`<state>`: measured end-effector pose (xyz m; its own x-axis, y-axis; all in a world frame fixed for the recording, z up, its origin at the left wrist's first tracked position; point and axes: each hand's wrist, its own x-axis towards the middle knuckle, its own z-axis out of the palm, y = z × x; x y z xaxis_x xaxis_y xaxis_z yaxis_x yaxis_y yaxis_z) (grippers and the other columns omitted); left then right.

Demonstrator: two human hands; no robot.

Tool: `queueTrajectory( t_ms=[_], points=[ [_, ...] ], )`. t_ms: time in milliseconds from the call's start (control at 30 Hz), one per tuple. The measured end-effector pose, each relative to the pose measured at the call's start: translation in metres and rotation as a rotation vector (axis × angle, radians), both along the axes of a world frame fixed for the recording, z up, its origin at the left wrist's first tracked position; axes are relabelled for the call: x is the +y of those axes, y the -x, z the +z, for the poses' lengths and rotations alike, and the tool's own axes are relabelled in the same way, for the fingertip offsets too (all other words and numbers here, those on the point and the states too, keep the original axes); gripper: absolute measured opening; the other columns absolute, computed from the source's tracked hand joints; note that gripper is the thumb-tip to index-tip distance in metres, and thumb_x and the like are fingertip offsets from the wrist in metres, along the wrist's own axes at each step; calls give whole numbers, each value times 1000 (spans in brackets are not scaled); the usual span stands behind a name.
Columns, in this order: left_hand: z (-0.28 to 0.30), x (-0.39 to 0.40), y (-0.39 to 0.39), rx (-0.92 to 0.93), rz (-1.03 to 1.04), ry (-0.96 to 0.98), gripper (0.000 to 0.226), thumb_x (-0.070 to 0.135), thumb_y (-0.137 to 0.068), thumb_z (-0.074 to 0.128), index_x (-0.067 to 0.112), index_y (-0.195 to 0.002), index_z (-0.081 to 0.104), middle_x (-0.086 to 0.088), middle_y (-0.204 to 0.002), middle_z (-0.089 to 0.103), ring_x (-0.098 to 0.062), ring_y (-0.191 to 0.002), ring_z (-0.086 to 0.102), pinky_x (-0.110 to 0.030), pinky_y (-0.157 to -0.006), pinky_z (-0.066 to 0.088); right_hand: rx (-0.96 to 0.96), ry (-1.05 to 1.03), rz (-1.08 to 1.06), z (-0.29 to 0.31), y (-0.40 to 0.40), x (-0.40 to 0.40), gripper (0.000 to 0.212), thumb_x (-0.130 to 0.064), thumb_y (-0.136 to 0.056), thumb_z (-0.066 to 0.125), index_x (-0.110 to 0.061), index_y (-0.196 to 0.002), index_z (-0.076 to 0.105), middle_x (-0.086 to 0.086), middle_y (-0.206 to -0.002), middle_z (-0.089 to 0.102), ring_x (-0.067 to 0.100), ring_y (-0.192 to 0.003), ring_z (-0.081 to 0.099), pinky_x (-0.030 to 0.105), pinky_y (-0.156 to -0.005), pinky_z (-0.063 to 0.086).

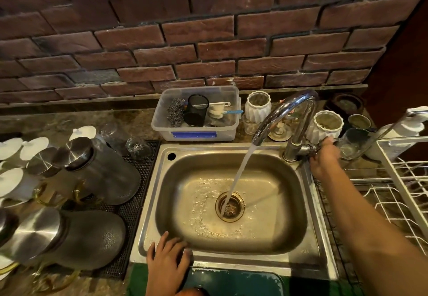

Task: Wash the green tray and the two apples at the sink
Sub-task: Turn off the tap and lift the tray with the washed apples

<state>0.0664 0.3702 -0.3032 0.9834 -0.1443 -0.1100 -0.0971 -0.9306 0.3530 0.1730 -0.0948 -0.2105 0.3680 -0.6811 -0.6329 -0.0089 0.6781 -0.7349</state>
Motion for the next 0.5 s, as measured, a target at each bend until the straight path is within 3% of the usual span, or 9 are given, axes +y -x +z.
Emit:
queueTrajectory(
  t_ms=[100,300,433,500],
  points=[
    [1,1,-1,3,-13,-10,49,59,-76,37,37,-89,79,15,-109,73,-17,-133,51,-53,-109,27,16,12,-20,-3,-1,0,46,-40,-102,43,-14,-139,45,8,-129,62,22,-100,67,40,-83,58],
    [-1,0,-2,-56,-23,-24,39,54,-75,44,37,-81,79,13,-99,75,-15,-122,52,-56,-100,36,205,171,39,-8,-4,3,52,-41,-97,41,-9,-137,49,8,-120,57,26,-107,58,44,-98,50],
    [-4,0,-4,-110,-41,-17,34,50,-73,48,36,-77,78,12,-93,76,-12,-119,46,-38,-97,29,299,362,101,-10,-4,12,55,-39,-97,35,-4,-137,48,16,-132,53,26,-110,50,44,-98,42],
    [-5,1,-4,-119,-44,-12,33,49,-73,48,36,-76,78,12,-93,76,-12,-118,47,-36,-96,28,300,401,136,-11,-1,13,55,-40,-97,33,-4,-135,49,17,-132,53,26,-109,48,44,-98,40]
  ],
)
